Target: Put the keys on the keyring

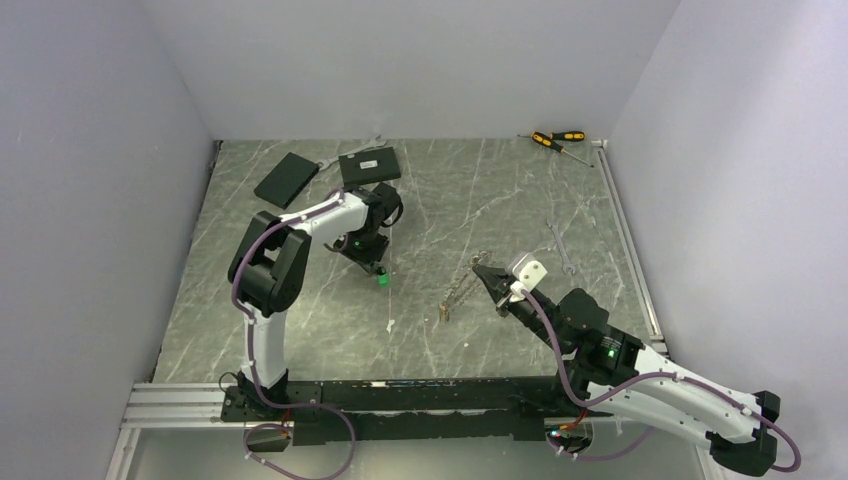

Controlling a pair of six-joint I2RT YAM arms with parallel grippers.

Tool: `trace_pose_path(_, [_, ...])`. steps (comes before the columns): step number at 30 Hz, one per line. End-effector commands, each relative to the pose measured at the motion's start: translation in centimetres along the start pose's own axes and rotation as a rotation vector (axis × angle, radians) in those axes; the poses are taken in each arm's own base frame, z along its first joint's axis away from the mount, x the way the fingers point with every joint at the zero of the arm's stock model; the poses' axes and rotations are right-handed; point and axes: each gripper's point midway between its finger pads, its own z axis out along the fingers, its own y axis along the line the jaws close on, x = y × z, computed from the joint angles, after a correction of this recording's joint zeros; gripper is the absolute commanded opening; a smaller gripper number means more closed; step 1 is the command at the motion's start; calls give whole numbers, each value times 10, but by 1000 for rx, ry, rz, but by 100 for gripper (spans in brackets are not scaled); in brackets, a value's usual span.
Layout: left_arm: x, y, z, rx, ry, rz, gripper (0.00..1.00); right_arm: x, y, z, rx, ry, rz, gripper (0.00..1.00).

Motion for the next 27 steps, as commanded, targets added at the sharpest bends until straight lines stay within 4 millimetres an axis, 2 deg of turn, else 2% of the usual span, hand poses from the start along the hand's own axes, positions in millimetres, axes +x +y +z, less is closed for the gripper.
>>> trace_pose_path(1, [-3,-9,-12,16,-6,0,45,-24,-3,0,11,-86,43,0])
trace_pose_path(7, [-3,-9,-14,1,-8,12,44,-25,-4,0,13,-89,44,0])
trace_pose_path(16, [6,-14,-4,5,28,15,41,-24,-3,0,12,-86,43,0])
trace_pose_path(24, [7,-17,-3,18,29,17,28,-23,-4,-1,16,-83,44,0])
trace_pose_path(27, [5,-17,-5,24,24,22,26,-22,-4,-1,16,-82,45,0])
